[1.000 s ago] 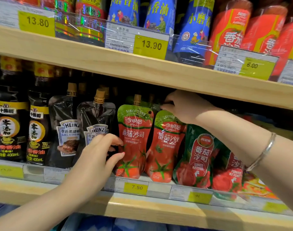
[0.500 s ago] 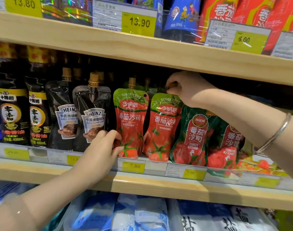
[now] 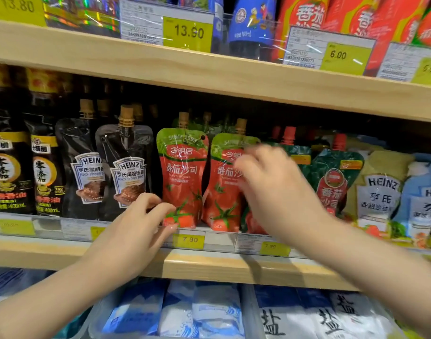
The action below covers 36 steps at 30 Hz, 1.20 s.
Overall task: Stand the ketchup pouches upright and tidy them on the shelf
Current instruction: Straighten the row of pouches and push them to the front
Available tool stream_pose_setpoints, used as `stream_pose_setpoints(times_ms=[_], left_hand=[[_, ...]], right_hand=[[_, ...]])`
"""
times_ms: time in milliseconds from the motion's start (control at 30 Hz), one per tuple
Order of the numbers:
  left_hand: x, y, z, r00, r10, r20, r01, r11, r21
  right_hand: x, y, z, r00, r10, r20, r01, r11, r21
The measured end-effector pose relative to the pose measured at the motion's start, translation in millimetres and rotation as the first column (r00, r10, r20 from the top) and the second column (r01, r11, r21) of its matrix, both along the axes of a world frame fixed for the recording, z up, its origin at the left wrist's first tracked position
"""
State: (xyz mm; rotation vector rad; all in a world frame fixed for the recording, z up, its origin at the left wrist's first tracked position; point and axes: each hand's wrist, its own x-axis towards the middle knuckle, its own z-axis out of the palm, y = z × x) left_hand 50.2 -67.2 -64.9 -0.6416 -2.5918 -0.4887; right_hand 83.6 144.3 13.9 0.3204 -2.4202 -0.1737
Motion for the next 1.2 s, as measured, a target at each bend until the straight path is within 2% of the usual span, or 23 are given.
stream_pose_setpoints(times_ms=[67,200,300,367,433,500,567,600,667,700,767,833,933,1000,1100,1200], left_hand=[[2,-1,0,0.999,-0.006,-0.047,-0.001,0.990,-0.142],[1,12,7,0.979,-0.093,-0.180,0.020,0.928,-0.373],[4,38,16,0.960,-0.201,-0.194,0.087,0.876,-0.475],[2,54,17,0.957,-0.224,-0.186,0.111,0.872,-0.478],[3,68,17,0.962,-0.217,-0.167,0.150,0.927,-0.343],[5,84,18,0.982,-0.162,-0.098,0.164,0.986,0.016],[6,96,23,0.998,-0.059,-0.001,0.055,0.932,0.359],[5,100,26,0.999,-0.017,0.036,-0.001,0.892,0.453],[0,100,30,0.994,0.040,0.105,-0.090,0.843,0.531],[-2,98,32,0.988,0.061,0.141,-0.129,0.831,0.541],[-4,94,33,0.981,0.098,0.166,-0.169,0.847,0.504],[1,94,34,0.987,0.109,0.116,-0.149,0.885,0.441],[10,104,35,0.997,-0.012,0.077,-0.017,0.929,0.370],[12,118,33,0.993,-0.065,0.094,0.039,0.966,0.256],[3,135,30,0.986,-0.022,0.162,0.019,1.000,0.016],[-5,145,30,0.978,0.042,0.206,-0.028,0.997,-0.071]], right_hand=[[14,9,-34,0.996,0.024,0.087,-0.033,0.993,0.112],[23,26,-67,0.963,-0.048,0.265,0.000,0.984,0.179],[21,29,-67,0.935,-0.124,0.332,0.038,0.967,0.252],[19,30,-64,0.925,-0.138,0.353,0.032,0.957,0.290],[16,30,-61,0.940,-0.091,0.330,-0.014,0.953,0.303],[16,29,-56,0.968,0.008,0.252,-0.068,0.971,0.231],[22,30,-54,0.990,0.094,0.106,-0.094,0.996,-0.006],[25,31,-52,0.992,0.112,0.053,-0.103,0.983,-0.151],[30,41,-50,0.997,0.071,-0.002,-0.065,0.896,-0.438],[31,48,-52,0.999,0.024,0.043,0.003,0.833,-0.554],[32,62,-57,0.987,-0.057,0.151,0.144,0.736,-0.662],[30,72,-60,0.972,-0.100,0.212,0.220,0.697,-0.682],[24,82,-58,0.946,-0.114,0.304,0.304,0.641,-0.705],[22,88,-57,0.930,-0.128,0.345,0.341,0.658,-0.672],[21,91,-53,0.913,-0.149,0.380,0.367,0.710,-0.602],[18,90,-49,0.878,-0.158,0.452,0.399,0.764,-0.508]])
